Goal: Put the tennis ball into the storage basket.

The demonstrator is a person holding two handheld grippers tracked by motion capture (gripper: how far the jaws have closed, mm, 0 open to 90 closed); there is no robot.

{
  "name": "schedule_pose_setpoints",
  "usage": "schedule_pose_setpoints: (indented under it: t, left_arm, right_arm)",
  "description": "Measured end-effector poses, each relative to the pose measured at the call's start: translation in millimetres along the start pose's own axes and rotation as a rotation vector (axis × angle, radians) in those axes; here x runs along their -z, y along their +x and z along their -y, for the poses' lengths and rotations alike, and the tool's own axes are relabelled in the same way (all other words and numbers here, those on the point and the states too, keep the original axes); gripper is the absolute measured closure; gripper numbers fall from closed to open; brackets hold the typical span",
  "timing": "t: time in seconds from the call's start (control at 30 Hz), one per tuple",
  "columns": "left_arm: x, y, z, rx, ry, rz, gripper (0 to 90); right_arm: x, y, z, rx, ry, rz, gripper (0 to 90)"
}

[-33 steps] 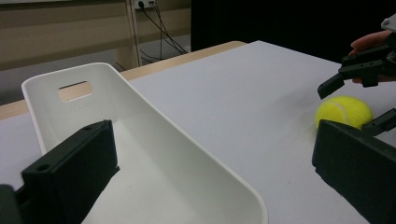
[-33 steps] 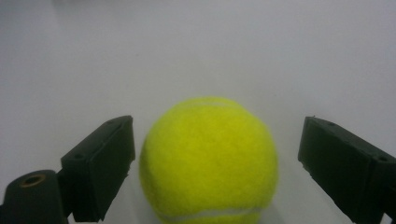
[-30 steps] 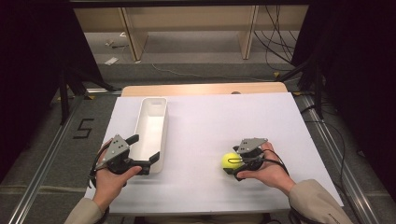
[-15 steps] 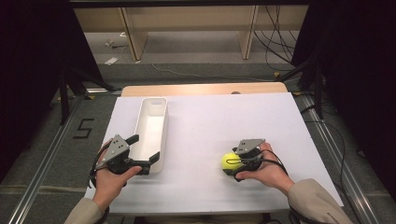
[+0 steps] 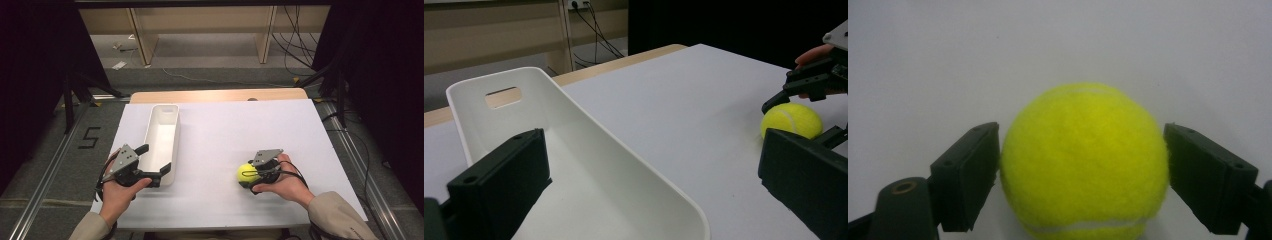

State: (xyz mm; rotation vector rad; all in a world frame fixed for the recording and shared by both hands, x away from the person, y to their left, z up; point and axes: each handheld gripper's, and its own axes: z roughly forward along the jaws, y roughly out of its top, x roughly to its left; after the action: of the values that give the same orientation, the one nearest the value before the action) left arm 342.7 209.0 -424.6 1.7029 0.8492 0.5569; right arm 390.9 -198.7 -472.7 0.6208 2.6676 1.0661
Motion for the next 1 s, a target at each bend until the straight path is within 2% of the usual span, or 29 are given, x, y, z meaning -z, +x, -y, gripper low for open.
schedule_pose_setpoints:
  t: [0.2,0.7,1.0]
  left_arm:
    - [0.0,0.1,0.0,0.000,0.000,0.001,0.0]
    - [0.3,0.0,-0.1,0.000,-0.001,-0.002,0.0]
    - [0.3,0.1,-0.3,-0.001,-0.002,-0.001,0.0]
  right_arm:
    - [0.2,0.0,0.5,-0.004,0.006,-0.001,25.8]
    - [0.9,0.1,-0.3,0.012,0.006,0.001,27.1]
    - [4.5,0.1,-2.2,0.003,-0.010,0.007,27.3]
